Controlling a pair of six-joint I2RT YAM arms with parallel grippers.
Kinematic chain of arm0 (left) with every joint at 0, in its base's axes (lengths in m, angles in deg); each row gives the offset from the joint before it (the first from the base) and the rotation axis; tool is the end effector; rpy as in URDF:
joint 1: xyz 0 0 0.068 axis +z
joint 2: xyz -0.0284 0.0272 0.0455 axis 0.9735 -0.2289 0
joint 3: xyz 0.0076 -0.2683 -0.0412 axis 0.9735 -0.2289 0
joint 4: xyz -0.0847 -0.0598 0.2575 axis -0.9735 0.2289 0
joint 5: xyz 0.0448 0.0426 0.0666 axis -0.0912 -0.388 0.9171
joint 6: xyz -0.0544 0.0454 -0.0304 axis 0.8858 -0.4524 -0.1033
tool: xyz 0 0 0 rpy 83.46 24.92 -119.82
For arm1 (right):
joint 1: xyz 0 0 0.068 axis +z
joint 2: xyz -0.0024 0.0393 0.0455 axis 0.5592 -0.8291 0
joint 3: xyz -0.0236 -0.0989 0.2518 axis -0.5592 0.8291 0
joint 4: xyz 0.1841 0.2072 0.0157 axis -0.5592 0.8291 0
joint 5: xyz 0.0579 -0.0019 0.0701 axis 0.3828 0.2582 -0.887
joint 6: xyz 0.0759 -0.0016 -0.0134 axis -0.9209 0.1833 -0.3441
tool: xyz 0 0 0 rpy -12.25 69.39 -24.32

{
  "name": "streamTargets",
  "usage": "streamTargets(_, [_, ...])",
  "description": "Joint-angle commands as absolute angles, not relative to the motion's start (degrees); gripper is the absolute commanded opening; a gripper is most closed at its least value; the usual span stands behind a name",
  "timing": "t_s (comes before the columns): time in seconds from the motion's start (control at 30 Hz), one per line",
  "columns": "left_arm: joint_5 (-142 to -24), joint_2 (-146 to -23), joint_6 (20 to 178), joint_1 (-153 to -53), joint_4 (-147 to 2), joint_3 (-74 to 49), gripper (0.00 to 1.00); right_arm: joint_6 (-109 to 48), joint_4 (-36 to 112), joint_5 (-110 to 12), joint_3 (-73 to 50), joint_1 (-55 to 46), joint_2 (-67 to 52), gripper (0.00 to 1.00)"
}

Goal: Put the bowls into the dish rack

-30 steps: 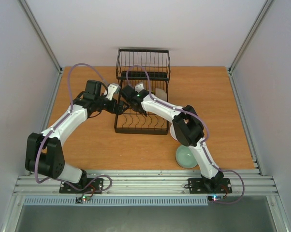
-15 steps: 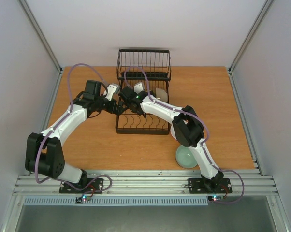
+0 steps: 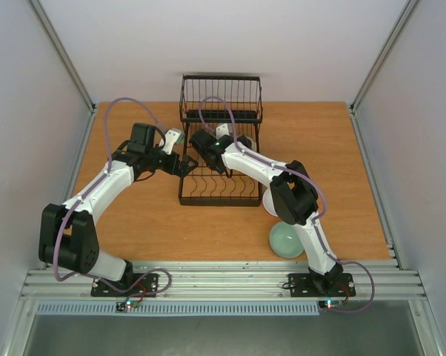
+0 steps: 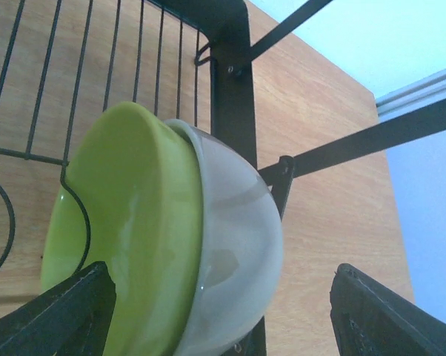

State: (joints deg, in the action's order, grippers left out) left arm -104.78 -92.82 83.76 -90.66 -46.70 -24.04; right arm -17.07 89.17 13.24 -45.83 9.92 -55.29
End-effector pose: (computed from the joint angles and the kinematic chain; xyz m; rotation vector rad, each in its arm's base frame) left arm 0.3282 -0.1148 0.2323 0.6081 2.2769 -0.7019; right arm 0.3887 0.2996 0.1843 -0.8163 2.2038 -1.0323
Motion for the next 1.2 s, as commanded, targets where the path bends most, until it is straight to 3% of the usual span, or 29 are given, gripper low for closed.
streamTargets(0.0, [-105.7, -92.3, 83.3, -90.6, -48.4, -23.5, 0.99, -17.9, 87.1, 12.5, -43.8, 9.2, -50.6, 0.79])
streamTargets(0.27, [-105.6, -92.5, 83.2, -90.6, -48.5, -23.5, 0.99, -11.3, 68.6, -5.0, -29.4, 9.2, -38.1, 0.79])
streamTargets(0.43, [-105.6, -92.4, 83.2, -90.6, -48.4, -23.5, 0.99, -13.8, 65.0, -12.5, -20.0, 9.2, -26.5, 0.78])
streamTargets(0.63, [-105.8, -92.1, 83.3, -90.6, -48.4, -23.6, 0.99, -20.9, 67.8, -9.4, -7.2, 9.2, -12.2, 0.73])
streamTargets(1.0, [-106.1, -92.0, 83.6, -90.6, -48.2, -23.6, 0.99, -36.3, 89.4, -6.4, 5.1, 7.6, 4.1, 0.66])
streamTargets(1.17, [-106.3, -92.2, 83.5, -90.6, -47.8, -23.4, 0.99, -36.7, 88.6, -15.7, 11.3, 1.3, 7.1, 0.5])
